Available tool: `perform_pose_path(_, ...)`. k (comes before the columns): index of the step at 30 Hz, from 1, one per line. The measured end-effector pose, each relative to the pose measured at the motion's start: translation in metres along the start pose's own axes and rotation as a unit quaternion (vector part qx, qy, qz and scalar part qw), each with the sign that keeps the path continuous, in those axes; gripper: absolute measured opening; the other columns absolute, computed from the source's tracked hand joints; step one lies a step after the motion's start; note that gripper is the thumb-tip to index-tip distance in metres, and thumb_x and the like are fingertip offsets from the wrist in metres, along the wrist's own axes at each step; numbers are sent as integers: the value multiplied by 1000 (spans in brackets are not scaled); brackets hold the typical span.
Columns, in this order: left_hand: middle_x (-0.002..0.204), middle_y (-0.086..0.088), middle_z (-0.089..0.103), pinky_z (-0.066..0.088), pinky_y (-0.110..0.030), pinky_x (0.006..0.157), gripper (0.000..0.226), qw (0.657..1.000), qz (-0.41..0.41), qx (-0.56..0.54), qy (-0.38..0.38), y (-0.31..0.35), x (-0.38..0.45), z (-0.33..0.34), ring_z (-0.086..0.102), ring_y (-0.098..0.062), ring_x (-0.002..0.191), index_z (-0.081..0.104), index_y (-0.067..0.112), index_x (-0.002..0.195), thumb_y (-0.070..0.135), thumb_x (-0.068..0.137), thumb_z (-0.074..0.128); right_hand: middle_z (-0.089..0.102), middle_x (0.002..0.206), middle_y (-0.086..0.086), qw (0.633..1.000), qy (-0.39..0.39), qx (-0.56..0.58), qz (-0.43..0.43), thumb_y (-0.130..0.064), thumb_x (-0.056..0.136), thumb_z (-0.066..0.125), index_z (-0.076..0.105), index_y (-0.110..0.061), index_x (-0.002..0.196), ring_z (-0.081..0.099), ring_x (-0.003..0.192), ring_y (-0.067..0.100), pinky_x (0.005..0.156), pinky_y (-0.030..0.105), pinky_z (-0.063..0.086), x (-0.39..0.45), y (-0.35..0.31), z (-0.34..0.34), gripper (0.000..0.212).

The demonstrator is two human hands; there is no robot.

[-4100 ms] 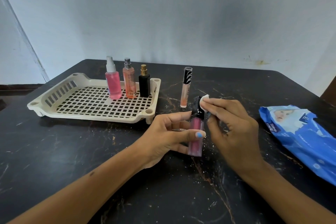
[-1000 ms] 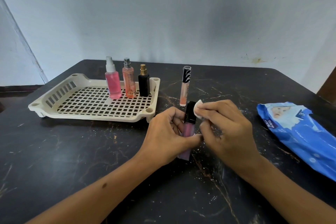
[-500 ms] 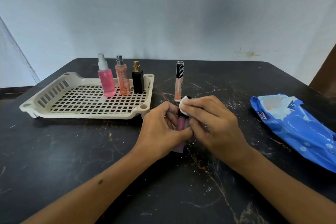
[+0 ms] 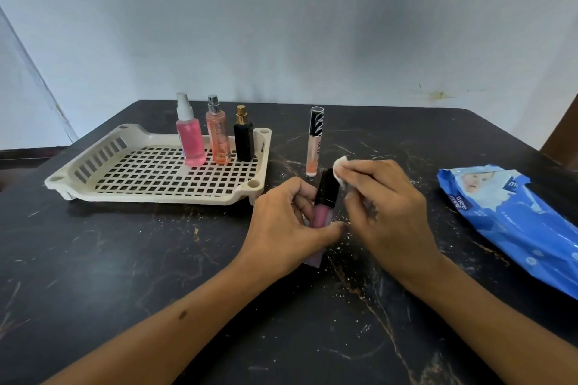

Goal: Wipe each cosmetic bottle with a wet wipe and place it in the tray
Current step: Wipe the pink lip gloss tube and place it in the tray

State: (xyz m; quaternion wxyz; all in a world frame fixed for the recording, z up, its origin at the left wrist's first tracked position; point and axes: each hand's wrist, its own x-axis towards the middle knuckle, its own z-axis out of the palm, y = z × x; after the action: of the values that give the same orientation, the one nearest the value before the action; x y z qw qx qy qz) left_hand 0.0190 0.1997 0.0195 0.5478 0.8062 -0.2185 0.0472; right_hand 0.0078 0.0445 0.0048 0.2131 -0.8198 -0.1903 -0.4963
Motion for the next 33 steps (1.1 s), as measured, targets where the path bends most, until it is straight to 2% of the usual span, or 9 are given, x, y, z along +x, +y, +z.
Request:
perform_pose_path(3, 58, 6, 59, 39, -14, 45, 33, 1000, -6, -5, 12, 0, 0, -1, 47, 1, 44, 61, 18, 80, 12, 58, 84, 70, 94, 11, 999, -7, 22, -46, 6, 79, 59, 74, 4, 92, 62, 87, 22, 83, 22, 49, -3, -3, -2, 20)
perform_pose_path(6, 62, 3, 61, 41, -18, 47, 32, 1000, 4, -2, -2, 0, -1, -1, 48, -2, 47, 61, 17, 80, 10, 57, 82, 71, 99, 12, 995, -28, 36, -88, 7, 82, 59, 74, 5, 95, 61, 90, 22, 86, 23, 50, -2, -7, 2, 20)
perform_pose_path(11, 63, 3, 65, 42, -15, 47, 34, 1000, 14, -1, 10, 3, -2, -1, 51, 0, 46, 65, 19, 84, 19, 58, 86, 69, 106, 13, 1000, 6, 9, -1, 1, 87, 56, 70, 4, 108, 63, 96, 23, 90, 23, 50, 1, 1, -2, 25)
perform_pose_path(13, 63, 4, 66, 43, -15, 47, 34, 1000, 13, -8, 27, 3, -3, 0, 54, 0, 47, 64, 20, 83, 19, 57, 87, 69, 101, 12, 1000, 7, 10, -16, -1, 85, 57, 72, 4, 102, 64, 92, 22, 86, 22, 51, -1, 0, -4, 23)
perform_pose_path(17, 62, 5, 65, 45, -17, 50, 32, 999, 16, -8, 36, 2, -2, -2, 54, -1, 50, 62, 19, 77, 14, 55, 86, 71, 93, 11, 995, -3, 47, -87, 10, 75, 62, 75, 4, 87, 63, 84, 22, 82, 22, 50, -2, -9, -1, 19)
perform_pose_path(24, 67, 1, 70, 49, -18, 50, 24, 999, 38, -12, 22, 2, -3, 0, 63, -8, 53, 67, 15, 80, 20, 63, 85, 68, 104, 11, 1000, 10, 0, 18, -5, 88, 53, 70, 2, 108, 61, 95, 21, 90, 16, 46, 0, 3, -3, 27)
perform_pose_path(27, 63, -2, 69, 52, -27, 45, 14, 999, 40, -21, 26, 2, -3, -1, 63, -19, 47, 69, 15, 79, 19, 71, 79, 69, 100, 12, 1000, 21, 9, -7, -2, 86, 56, 72, 3, 101, 61, 93, 19, 89, 14, 46, -1, 1, -3, 23)
perform_pose_path(30, 60, -5, 69, 51, -28, 43, 6, 997, 47, -51, 17, 3, -2, -2, 62, -22, 44, 71, 14, 82, 14, 77, 73, 70, 99, 12, 998, 17, 41, -53, 2, 83, 61, 74, 4, 98, 61, 94, 18, 90, 17, 47, -1, -4, -2, 20)
perform_pose_path(33, 63, -9, 69, 53, -33, 43, 10, 993, 43, -106, -13, 3, -1, -2, 62, -23, 47, 71, 16, 86, 22, 78, 71, 69, 104, 11, 998, 35, 48, -17, 0, 87, 59, 72, 2, 104, 62, 97, 19, 92, 18, 47, 0, -2, -2, 22)
